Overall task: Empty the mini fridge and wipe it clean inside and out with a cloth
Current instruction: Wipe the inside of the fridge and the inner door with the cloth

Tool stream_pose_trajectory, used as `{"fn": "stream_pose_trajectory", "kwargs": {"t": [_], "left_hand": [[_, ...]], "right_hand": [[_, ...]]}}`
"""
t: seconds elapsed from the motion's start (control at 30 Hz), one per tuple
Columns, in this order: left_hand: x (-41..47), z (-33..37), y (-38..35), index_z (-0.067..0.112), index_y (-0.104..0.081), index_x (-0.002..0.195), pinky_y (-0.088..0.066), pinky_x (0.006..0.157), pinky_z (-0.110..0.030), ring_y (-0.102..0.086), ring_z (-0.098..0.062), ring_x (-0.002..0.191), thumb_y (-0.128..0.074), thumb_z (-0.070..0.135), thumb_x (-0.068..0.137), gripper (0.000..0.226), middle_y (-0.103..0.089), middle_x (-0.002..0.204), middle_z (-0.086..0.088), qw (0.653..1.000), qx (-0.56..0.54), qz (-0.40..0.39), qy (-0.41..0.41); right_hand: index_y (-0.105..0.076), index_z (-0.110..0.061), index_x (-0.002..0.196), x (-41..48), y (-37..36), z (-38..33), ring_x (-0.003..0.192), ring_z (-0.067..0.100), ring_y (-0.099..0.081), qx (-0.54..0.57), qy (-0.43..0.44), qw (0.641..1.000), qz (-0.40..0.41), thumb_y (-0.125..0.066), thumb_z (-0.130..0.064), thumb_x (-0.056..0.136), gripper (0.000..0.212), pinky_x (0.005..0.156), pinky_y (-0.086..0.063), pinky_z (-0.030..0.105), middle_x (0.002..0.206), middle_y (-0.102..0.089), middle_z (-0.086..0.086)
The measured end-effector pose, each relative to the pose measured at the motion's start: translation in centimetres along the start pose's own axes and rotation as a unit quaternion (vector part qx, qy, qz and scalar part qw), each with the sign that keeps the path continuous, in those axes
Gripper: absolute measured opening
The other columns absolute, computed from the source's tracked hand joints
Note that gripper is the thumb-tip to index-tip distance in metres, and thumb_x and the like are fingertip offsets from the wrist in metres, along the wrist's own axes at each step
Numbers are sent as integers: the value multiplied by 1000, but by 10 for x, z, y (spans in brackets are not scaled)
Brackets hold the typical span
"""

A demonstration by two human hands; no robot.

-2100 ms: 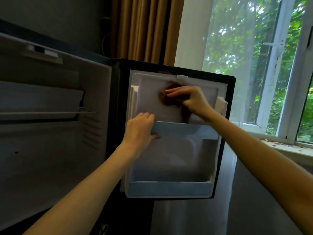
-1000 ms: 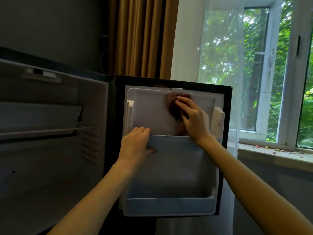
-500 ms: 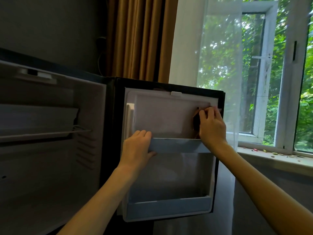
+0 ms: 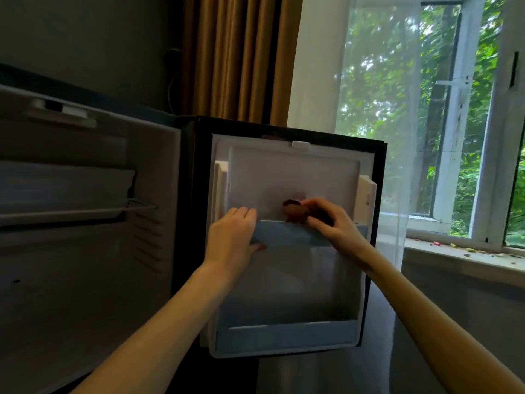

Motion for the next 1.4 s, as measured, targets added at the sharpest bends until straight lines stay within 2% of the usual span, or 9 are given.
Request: {"fn": "stream_pose_trajectory", "kwargs": {"t": [0.13,0.27,0.43,0.6,0.67,0.77,0.87,1.03,1.4], "left_hand": [[-1,1,2,19,-43,123,-41,80,-28,-48,-15,119,-66,46,84,53,-53,125,4,1000,4,-14,1],[-6,-4,7,14,-40,125,-43,77,-32,-51,-20,114,-71,42,82,59,-56,120,0,1000,-14,-7,8],[-9,-4,13,14,-44,113,-40,67,-30,-56,-20,98,-72,41,81,50,-58,104,0,999,-27,36,-18],[-16,-2,11,8,-57,99,-41,51,-28,-63,-24,76,-91,25,60,54,-63,87,-5,994,-39,88,-55],[-27,-7,15,5,-62,104,-56,71,-37,-64,-29,93,-92,14,54,59,-63,103,-11,987,-11,143,-77],[-45,-36,14,11,-40,142,-22,112,-62,-30,-36,138,-90,25,53,102,-32,143,-20,984,55,169,-27],[-50,-73,11,24,-7,151,-5,111,-66,-9,-32,146,-90,43,53,130,-13,152,-13,986,-23,127,109],[-52,-95,-4,27,16,151,-2,114,-61,6,-25,147,-82,50,64,133,2,157,-8,973,-93,58,204],[-51,-82,9,29,10,152,1,116,-58,3,-31,148,-87,42,60,135,0,157,-14,984,-47,100,140]], "right_hand": [[-66,-11,110,14,-42,-35,108,12,-62,89,17,990,-108,-51,-24,93,25,93,-50,27,115,-64,-3],[-67,-5,100,27,-32,-28,90,14,-68,48,18,998,-46,-68,-25,87,24,80,-56,28,99,-68,2],[-62,-20,103,14,7,-3,95,9,-67,-27,14,997,-69,-74,-15,79,27,85,-55,22,101,-67,-1],[-59,-38,101,-1,35,24,95,4,-65,-98,-55,986,-120,-64,-40,74,27,88,-55,26,101,-66,-11],[-60,-35,99,3,26,22,93,7,-66,-116,-49,985,-120,-62,-43,75,25,90,-55,30,99,-67,-9],[-62,-26,103,19,-6,7,92,8,-64,-135,-23,983,-118,-64,-41,83,26,87,-55,33,99,-67,-4],[-62,-23,102,45,-60,-30,81,4,-59,-149,32,980,-131,-64,-37,89,19,76,-49,28,91,-63,-8],[-64,-17,100,69,-105,-68,82,18,-60,-270,27,959,-83,-59,-61,84,47,76,-52,36,90,-64,-1],[-63,-17,107,10,0,0,93,17,-64,-240,-24,962,-130,-75,-37,79,36,88,-53,42,103,-68,2]]}}
Point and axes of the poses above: each hand's wrist, its own x-axis towards the middle knuckle, its own y-axis out of the back of the hand, z = x × y, the point moved 10 cm from there along x, towards the middle knuckle
